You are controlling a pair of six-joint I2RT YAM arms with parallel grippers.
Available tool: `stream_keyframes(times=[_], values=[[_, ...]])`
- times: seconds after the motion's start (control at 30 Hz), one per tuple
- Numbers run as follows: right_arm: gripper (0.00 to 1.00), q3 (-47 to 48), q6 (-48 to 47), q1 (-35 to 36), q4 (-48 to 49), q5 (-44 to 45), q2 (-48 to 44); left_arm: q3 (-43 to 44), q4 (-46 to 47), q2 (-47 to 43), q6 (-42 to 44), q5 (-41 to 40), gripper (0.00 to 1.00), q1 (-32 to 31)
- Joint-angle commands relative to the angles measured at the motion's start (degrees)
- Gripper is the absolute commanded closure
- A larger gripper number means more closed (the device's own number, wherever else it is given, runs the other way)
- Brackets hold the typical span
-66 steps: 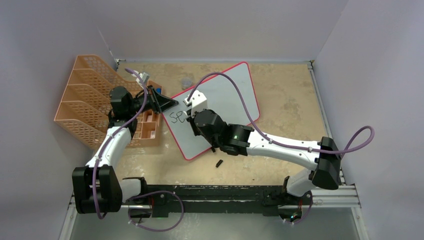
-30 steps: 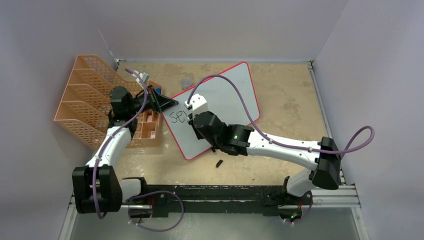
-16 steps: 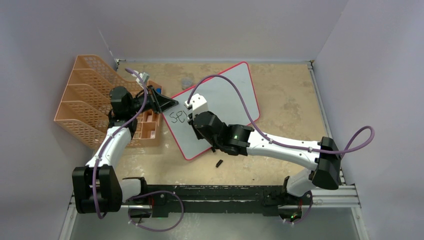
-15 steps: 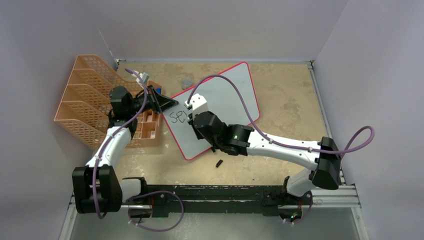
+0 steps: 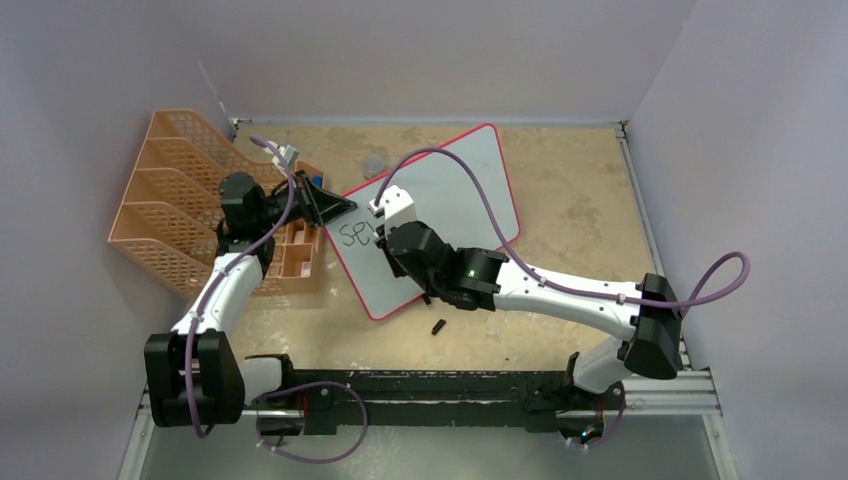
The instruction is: Write a sentence on the whiteboard
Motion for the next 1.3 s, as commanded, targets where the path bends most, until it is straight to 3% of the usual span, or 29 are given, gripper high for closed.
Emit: stream_keyframes(times=[0.0, 1.27], values=[[1.00, 2.65, -0.80, -0.47, 2.81, 0.47, -2.48, 0.17, 0.74, 0.22, 1.21, 2.19, 1.00, -0.90], [1.00, 2.77, -3.49, -0.81, 6.82, 5.29, -0.19, 0.26, 0.39, -0.15, 1.60, 2.25, 1.00, -0.81]])
